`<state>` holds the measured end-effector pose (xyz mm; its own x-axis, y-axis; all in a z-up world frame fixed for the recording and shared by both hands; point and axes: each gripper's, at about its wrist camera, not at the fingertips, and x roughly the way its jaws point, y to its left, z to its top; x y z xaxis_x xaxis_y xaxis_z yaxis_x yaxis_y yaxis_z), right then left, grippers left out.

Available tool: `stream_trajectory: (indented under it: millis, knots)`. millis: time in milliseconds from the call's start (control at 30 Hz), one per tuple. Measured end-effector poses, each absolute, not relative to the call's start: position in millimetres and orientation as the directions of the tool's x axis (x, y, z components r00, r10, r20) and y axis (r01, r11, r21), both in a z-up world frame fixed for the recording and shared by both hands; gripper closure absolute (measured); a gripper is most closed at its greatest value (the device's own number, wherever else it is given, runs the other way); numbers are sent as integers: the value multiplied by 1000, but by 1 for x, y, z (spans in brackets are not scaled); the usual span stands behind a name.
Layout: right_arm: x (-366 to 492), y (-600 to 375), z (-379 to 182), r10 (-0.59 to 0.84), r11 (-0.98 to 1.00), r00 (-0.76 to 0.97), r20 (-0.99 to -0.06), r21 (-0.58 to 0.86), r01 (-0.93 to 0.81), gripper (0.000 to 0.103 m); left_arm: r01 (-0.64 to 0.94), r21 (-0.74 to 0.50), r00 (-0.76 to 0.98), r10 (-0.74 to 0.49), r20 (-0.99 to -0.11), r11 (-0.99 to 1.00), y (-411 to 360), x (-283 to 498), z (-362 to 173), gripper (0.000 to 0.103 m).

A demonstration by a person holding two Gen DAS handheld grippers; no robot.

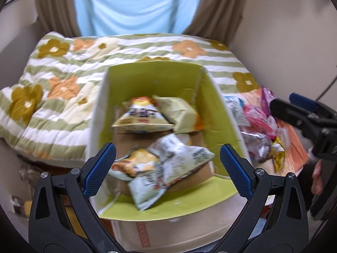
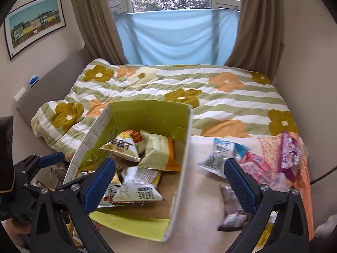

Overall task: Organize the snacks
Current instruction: 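Grasp a brown M&M bag with the left tool while the right tool grasps a yellow bag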

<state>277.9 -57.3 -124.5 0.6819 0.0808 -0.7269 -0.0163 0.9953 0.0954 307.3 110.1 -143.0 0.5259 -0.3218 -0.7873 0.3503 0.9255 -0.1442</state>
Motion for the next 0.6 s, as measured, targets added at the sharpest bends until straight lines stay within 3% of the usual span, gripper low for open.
stream_trajectory:
  millis: [367, 600]
  knots:
    - [232, -172, -105, -33, 994, 679, -733, 47, 99, 1, 445, -150, 517, -390, -762, 883, 11, 286, -126, 4]
    - [200, -248, -121, -73, 988, 658, -750, 36, 151, 1, 463, -169, 455, -397, -797, 870, -79, 276, -142, 4]
